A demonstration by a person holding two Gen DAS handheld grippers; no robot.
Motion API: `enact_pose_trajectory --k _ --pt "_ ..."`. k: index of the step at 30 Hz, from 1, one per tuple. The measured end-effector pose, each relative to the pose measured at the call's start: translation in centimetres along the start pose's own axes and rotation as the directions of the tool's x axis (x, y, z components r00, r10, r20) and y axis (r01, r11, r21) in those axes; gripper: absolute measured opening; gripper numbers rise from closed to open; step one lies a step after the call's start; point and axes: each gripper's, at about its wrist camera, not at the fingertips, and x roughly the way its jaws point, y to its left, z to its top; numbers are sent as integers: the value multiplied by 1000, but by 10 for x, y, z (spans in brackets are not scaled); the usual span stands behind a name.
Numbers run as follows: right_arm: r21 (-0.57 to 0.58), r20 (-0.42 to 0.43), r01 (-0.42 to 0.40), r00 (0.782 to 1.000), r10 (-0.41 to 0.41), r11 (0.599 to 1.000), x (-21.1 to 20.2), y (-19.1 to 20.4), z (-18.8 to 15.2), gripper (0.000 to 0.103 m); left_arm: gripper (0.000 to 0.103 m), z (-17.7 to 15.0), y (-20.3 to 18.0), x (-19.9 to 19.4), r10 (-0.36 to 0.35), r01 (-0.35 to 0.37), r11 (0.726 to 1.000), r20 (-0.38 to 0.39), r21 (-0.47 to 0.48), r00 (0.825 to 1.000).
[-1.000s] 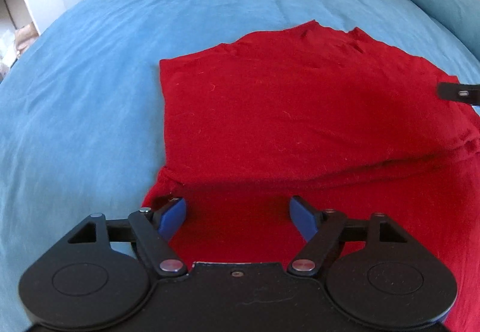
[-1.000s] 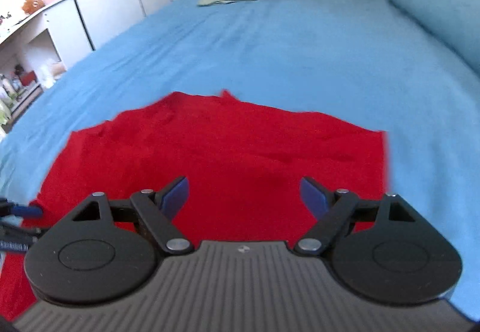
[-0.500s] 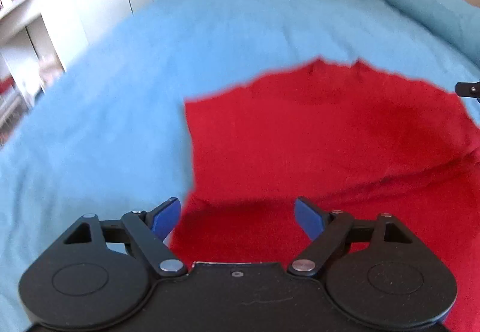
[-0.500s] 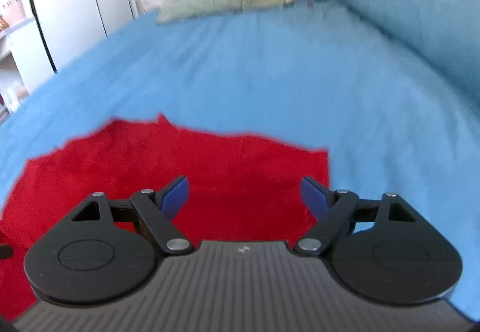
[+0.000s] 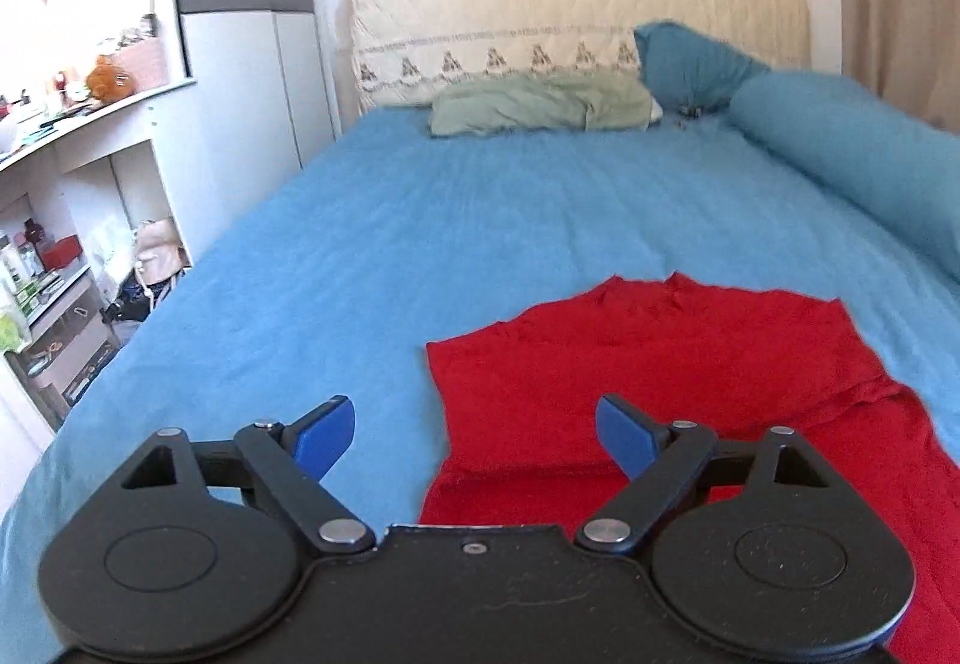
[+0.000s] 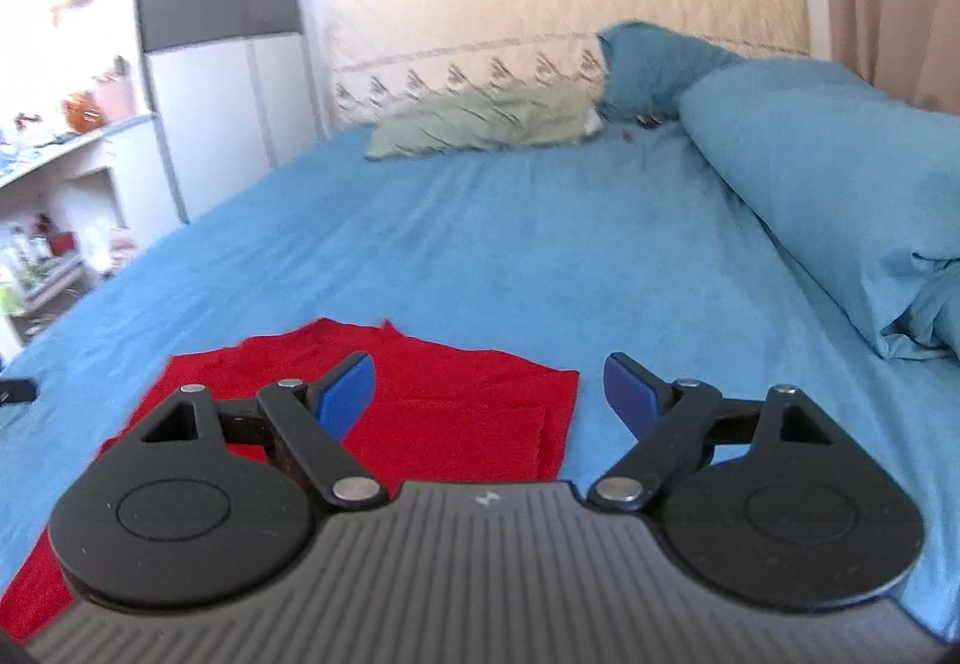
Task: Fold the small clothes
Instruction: 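Withdraw both grippers from the folded sweater strip, then grasp the sweater hem with the left gripper while the right gripper grasps it too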
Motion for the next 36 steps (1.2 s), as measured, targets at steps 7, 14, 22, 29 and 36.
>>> enact_pose_trajectory --k 7,14,22,29,36 --pt "13 7 -4 1000 4 1000 -97 -1 -46 100 91 -47 9 -66 -4 4 998 9 -60 1000" --pt "60 -43 -25 999 27 998 -185 16 -101 103 102 -91 10 -129 -53 44 994 -84 -104 995" --pt "108 -196 -13 980 34 994 -214 33 -174 103 103 -158 11 -135 -78 52 991 -203 -127 976" --pt "125 -299 70 954 -30 990 -210 39 -224 103 82 -201 14 -117 -84 33 984 -286 -178 954" --pt "174 -330 130 942 -66 976 -200 38 -240 92 64 -208 7 -115 -96 54 984 -258 -168 961"
